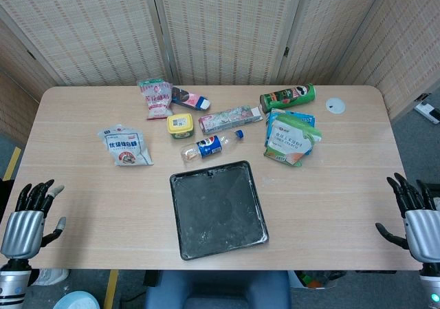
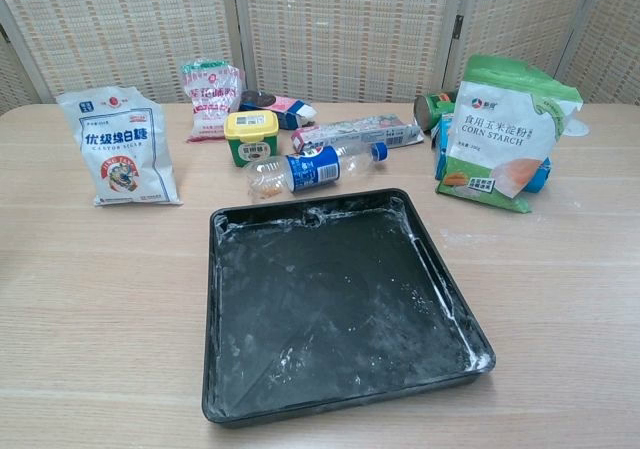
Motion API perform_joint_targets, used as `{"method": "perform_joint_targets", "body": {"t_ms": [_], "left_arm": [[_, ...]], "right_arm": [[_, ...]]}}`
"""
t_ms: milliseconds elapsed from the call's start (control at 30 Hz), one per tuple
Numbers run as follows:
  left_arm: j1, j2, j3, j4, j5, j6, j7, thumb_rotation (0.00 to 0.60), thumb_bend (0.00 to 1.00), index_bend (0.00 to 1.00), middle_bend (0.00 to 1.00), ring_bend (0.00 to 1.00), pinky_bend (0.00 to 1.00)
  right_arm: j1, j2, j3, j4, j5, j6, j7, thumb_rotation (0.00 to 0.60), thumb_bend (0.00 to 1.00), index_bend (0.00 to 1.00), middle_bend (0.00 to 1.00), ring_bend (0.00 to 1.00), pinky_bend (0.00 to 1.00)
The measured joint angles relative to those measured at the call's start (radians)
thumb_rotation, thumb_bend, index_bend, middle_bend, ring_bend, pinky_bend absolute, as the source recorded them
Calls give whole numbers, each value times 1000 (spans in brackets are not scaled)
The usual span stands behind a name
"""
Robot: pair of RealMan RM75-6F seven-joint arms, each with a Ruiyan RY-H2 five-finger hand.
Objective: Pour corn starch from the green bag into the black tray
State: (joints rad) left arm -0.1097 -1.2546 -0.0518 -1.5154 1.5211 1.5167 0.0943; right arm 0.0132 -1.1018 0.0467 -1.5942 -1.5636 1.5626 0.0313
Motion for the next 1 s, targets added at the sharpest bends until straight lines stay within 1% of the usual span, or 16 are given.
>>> {"method": "perform_joint_targets", "body": {"t_ms": [200, 333, 433, 567, 700, 767, 867, 1000], "left_arm": [[-7, -6, -2, 4, 1, -6, 6, 600, 435, 197, 128, 115, 0], [-6, -10, -1, 4, -2, -7, 7, 600, 435, 197, 129, 117, 0], [-5, -14, 1, 4, -4, -8, 5, 600, 435, 197, 129, 117, 0], [0, -18, 5, 5, -1, -3, -1, 600, 434, 197, 129, 117, 0], [5, -12, 9, 6, -1, 0, -2, 600, 435, 197, 129, 118, 0], [10, -6, 9, 5, -3, 5, -4, 600, 435, 197, 129, 118, 0], [18, 2, 9, 2, -7, 14, -7, 600, 435, 198, 129, 119, 0], [21, 2, 15, -2, -8, 10, -7, 600, 435, 200, 130, 122, 0]], "right_arm": [[7, -11, 4, 6, 13, -13, -2, 600, 222, 35, 80, 144, 44], [10, -20, 16, -7, 44, -23, -4, 600, 222, 46, 97, 158, 104], [20, -24, 29, -30, 87, -56, -1, 600, 220, 72, 113, 164, 123], [55, -34, 50, -61, 158, -151, 6, 600, 219, 93, 126, 165, 123], [107, -56, 72, -60, 217, -263, 48, 600, 219, 104, 132, 164, 128], [141, -77, 88, -40, 247, -318, 79, 600, 218, 107, 138, 168, 133], [184, -110, 113, 4, 284, -373, 133, 600, 218, 114, 148, 171, 134], [220, -147, 147, 52, 347, -442, 194, 600, 219, 123, 160, 171, 134]]}}
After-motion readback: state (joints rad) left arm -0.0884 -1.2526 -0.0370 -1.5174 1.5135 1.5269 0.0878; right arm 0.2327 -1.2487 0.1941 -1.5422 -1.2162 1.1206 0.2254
